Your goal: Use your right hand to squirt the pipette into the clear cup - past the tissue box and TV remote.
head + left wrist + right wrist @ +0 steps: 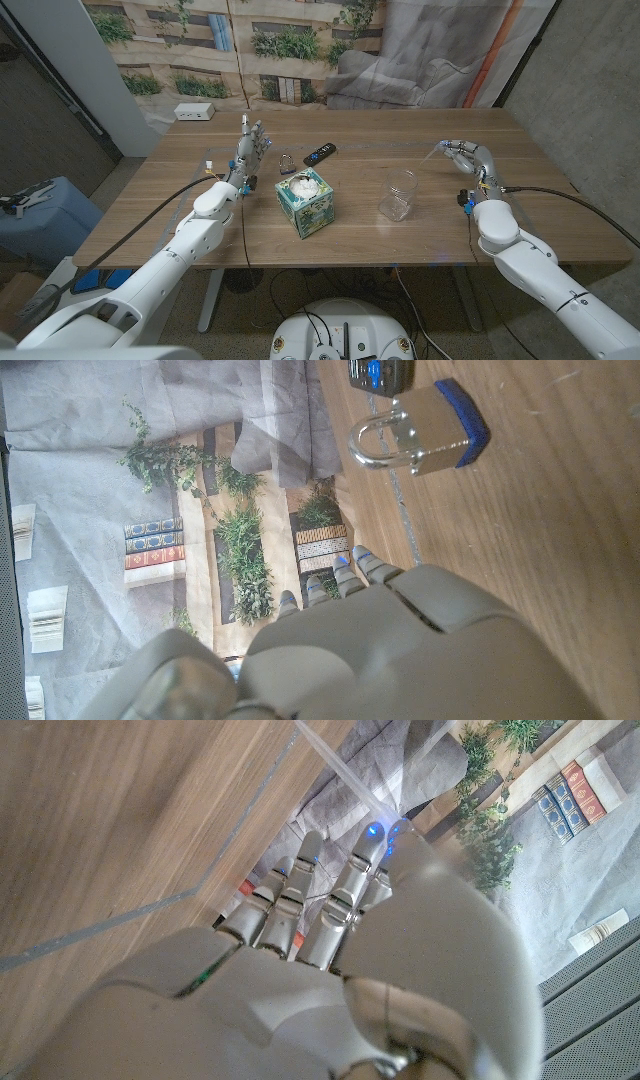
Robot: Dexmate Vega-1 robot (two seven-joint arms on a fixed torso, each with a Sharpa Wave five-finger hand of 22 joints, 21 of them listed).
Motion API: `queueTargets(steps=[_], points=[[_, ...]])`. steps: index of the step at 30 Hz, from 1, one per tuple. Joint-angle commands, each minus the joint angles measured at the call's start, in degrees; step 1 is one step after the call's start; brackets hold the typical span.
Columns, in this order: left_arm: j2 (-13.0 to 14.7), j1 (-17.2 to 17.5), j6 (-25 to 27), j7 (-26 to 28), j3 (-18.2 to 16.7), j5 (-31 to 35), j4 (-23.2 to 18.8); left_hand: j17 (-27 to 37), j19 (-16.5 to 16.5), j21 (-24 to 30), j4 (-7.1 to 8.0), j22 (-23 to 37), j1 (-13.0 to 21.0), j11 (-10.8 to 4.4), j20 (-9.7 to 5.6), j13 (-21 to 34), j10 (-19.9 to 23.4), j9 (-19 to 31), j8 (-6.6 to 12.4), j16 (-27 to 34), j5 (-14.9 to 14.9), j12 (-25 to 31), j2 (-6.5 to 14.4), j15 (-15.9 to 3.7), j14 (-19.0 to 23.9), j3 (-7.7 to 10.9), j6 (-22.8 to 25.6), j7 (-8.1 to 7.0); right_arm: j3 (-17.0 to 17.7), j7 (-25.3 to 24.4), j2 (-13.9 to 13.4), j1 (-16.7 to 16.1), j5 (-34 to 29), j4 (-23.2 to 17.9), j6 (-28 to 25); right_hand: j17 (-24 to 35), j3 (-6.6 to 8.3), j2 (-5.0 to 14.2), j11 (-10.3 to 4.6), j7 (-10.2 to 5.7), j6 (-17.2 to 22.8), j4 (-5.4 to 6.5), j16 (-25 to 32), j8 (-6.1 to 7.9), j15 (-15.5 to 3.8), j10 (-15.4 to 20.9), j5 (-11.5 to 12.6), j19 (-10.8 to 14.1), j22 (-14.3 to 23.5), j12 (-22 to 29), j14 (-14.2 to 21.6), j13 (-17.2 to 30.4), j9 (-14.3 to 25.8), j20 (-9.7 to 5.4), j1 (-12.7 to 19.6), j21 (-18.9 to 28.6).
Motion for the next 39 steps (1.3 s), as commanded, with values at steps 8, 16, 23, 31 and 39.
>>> queueTargets(steps=[8, 16, 23, 31, 39], points=[[0.0, 0.0, 0.0, 0.0, 0.0, 0.0, 0.0, 0.3, -0.6, 0.3, -0.03, 0.1, 0.1, -0.24, -5.19, 0.3, -0.1, 0.1, 0.34, 0.3, 0.3, 0.3, 2.3, -6.65, -0.5, -0.32, -0.1, -0.33, 0.4, 2.7, -1.8, -0.2, 2.0, -1.4, -2.3, 0.1, -0.76, -0.4, 0.11, -0.12, -0.7, 0.09, -0.5, -0.37, -8.24, -1.3, -0.2, -0.6, 0.2, -0.5, -1.1, 0.3, 0.3, -0.37, -1.6, -0.3], [0.0, 0.0, 0.0, 0.0, 0.0, 0.0, 0.0, 0.3, -0.6, 0.3, -0.03, 0.1, 0.1, -0.16, -5.16, 0.3, -0.1, 0.1, 0.34, 0.3, 0.3, 0.2, 2.3, -6.64, -0.5, -0.33, -0.1, -0.33, 0.5, 3.3, -2.2, -0.2, 2.8, -1.8, -3.0, 0.2, -1.04, -0.38, 0.2, 0.03, -0.8, 0.26, -0.7, -0.44, -8.08, -2.2, -0.2, -0.8, 0.2, -0.7, -1.5, 0.6, 0.4, -0.03, -2.3, -0.3], [0.0, 0.0, 0.0, 0.0, 0.0, 0.0, 0.0, 0.3, -0.7, 0.3, -0.03, 0.1, 0.1, -0.16, -5.18, 0.3, -0.1, 0.1, 0.34, 0.3, 0.3, 0.2, 2.3, -6.63, -0.4, -0.33, -0.1, -0.33, 0.7, 3.5, -2.4, -0.3, 3.3, -1.8, -3.1, 0.2, -1.25, -0.39, 0.18, 0.11, -0.8, 0.39, -0.7, -0.45, -7.91, -2.5, -0.2, -0.9, 0.2, -0.7, -1.7, 0.7, 0.4, 0.16, -2.9, -0.3], [0.0, 0.0, 0.0, 0.0, 0.0, 0.0, 0.0, 0.3, -0.7, 0.3, -0.03, 0.1, 0.1, -0.28, -5.18, 0.3, -0.1, 0.1, 0.34, 0.3, 0.3, 0.3, 2.3, -6.62, -0.4, -0.33, -0.1, -0.33, 1.1, 4.5, -3.0, -0.2, 4.4, -1.7, -3.1, 0.3, -1.83, -0.54, 0.31, 0.36, -0.9, 0.87, -0.8, -0.49, -7.41, -3.5, -0.2, -1.2, 0.2, -0.9, -2.2, 1.0, 0.4, 0.6, -4.5, -0.3], [0.0, 0.0, 0.0, 0.0, 0.0, 0.0, 0.0, 0.3, -0.7, 0.3, -0.03, 0.1, 0.1, -0.2, -5.18, 0.3, -0.2, 0.1, 0.34, 0.3, 0.3, 0.2, 2.3, -6.65, -0.4, -0.33, -0.1, -0.33, 1.4, 4.7, -3.2, -0.3, 5.1, -2.0, -3.2, 0.4, -2.03, -0.55, 0.51, 0.59, -0.8, 0.87, -0.9, -0.49, -7.6, -3.7, -0.1, -1.2, 0.2, -0.8, -2.5, 1.2, 0.4, 0.74, -5.1, -0.3]])
